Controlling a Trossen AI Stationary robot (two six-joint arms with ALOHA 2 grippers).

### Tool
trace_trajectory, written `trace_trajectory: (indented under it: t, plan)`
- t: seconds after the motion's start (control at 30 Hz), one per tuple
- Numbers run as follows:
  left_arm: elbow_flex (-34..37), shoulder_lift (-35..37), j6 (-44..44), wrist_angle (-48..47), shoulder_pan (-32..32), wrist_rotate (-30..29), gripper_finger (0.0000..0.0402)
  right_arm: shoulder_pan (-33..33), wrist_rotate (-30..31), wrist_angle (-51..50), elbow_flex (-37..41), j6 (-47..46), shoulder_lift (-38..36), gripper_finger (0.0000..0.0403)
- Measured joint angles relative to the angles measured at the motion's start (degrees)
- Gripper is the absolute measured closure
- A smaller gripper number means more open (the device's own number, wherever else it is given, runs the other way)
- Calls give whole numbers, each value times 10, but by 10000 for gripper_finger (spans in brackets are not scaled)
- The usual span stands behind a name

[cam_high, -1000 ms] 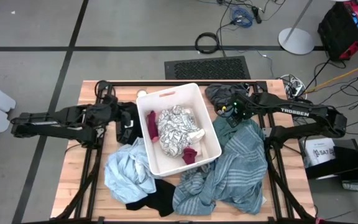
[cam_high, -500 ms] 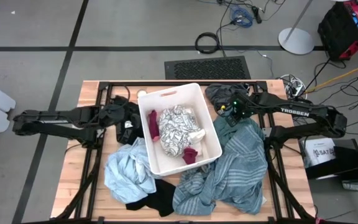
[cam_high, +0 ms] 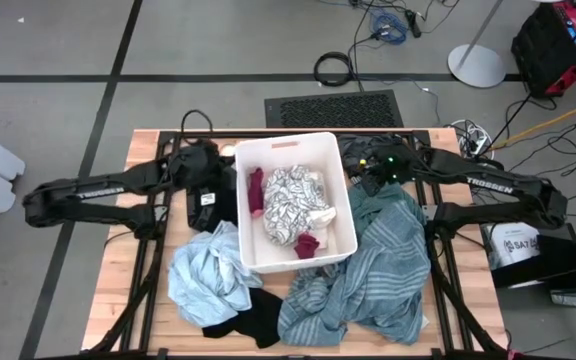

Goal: Sort clothes
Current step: Adjust the laundry bin on the table, then put the light blue shirt into the laundry bin

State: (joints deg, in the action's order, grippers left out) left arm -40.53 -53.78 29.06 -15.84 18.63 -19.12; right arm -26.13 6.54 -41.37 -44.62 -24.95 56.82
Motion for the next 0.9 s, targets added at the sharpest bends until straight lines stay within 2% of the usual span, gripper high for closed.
trace_trajectory:
  t: [0.1,0.23,0.43,0.57,0.8,0.9]
  plan:
    - [0,-27,-14,32,26,34,392,0,-25,1,0,-9,-6,232]
    - [0,-61,-37,79,57,67,392,4,-25,1,0,-14,-8,232]
    - [-24,-65,-87,70,90,75,392,12,-23,7,0,-11,-9,232]
    - [-61,-37,-91,-17,95,94,392,12,-21,5,0,-7,-21,232]
    - [-132,31,-93,-196,68,191,392,12,-26,10,0,7,-78,232]
    - [-143,54,-59,-259,41,218,392,12,-57,13,0,7,-107,232]
